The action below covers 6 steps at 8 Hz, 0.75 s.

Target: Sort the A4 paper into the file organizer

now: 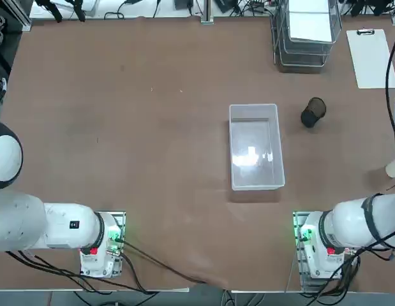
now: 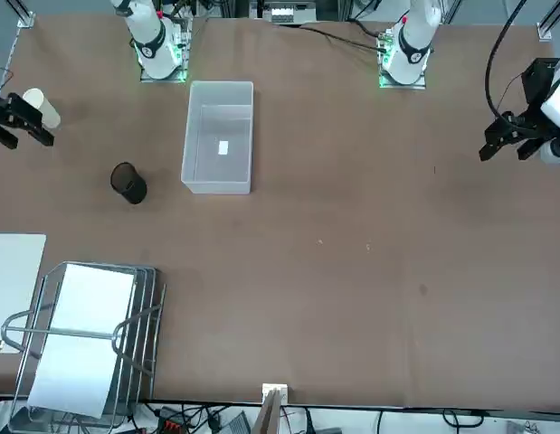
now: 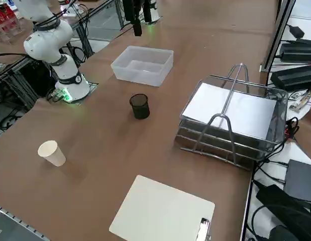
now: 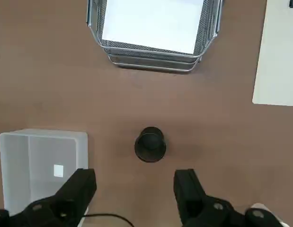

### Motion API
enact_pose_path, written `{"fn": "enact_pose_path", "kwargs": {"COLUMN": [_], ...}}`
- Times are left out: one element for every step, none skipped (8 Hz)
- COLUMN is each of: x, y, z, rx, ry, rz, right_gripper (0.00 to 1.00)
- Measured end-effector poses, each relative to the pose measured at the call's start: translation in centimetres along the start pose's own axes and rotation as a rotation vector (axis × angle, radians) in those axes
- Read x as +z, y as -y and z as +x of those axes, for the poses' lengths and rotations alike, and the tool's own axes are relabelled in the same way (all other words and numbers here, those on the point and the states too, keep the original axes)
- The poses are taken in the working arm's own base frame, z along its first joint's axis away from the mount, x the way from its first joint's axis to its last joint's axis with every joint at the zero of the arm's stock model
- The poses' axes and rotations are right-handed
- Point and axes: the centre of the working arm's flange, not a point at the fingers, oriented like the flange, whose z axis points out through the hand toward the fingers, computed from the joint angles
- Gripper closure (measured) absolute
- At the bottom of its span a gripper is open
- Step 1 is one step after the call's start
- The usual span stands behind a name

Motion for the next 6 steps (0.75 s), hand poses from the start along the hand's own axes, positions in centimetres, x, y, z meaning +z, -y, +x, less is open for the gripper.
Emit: {"fn": "enact_pose_path", "kwargs": {"x": [-0.1,-0.2,-0.3,-0.3,-0.2,-0.2], "y": [0.3,0.6,0.9,1.2,1.5,1.9], "z": [-0.1,-0.2,-0.2,-0.2,-0.2,-0.2], "rx": [-0.006,0.0,0.013,0.024,0.023,0.018], "ry": [-0.001,0.001,0.007,0.012,0.014,0.018], "rz": [0.0,0.0,0.0,0.001,-0.006,-0.03], "right_gripper": [0.0,0.0,0.0,0.0,0.0,0.0]}}
